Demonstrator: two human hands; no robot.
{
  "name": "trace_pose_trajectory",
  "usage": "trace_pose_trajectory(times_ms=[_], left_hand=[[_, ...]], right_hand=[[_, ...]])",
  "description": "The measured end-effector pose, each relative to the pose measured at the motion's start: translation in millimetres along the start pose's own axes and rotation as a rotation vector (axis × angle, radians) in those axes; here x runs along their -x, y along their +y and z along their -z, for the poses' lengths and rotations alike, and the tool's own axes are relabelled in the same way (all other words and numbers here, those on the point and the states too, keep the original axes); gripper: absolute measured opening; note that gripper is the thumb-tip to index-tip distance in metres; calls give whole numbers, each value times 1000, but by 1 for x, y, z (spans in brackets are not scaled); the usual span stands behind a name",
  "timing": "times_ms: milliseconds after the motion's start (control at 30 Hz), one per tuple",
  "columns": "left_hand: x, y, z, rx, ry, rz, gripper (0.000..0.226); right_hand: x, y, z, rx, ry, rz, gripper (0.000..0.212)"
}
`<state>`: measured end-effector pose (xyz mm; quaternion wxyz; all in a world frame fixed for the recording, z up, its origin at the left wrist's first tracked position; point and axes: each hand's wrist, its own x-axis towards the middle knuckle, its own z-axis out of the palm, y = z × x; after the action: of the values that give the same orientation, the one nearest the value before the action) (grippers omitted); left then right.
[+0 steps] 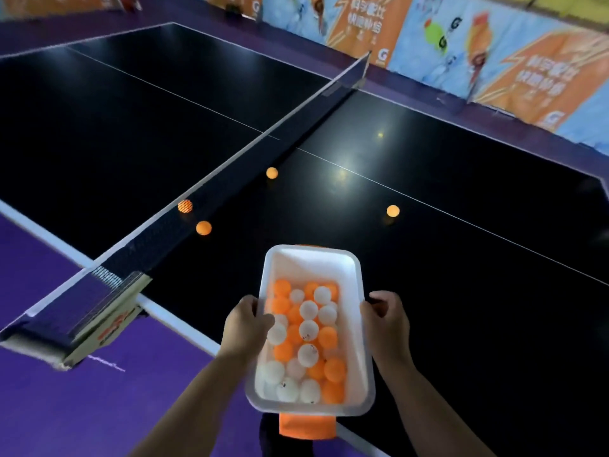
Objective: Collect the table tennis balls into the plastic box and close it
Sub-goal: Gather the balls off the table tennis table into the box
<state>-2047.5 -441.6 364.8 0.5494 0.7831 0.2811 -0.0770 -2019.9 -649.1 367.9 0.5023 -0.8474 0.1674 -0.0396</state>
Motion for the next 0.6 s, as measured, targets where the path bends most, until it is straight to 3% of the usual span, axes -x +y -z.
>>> trace_pose_trajectory(times_ms=[333,600], left_hand=[[-111,71,-46,-42,-102,26,7],[-163,92,-72,8,-180,101,10]], right_hand=[[-121,2,-23,16,-1,-74,8],[-216,18,-29,69,-8,-105,12]])
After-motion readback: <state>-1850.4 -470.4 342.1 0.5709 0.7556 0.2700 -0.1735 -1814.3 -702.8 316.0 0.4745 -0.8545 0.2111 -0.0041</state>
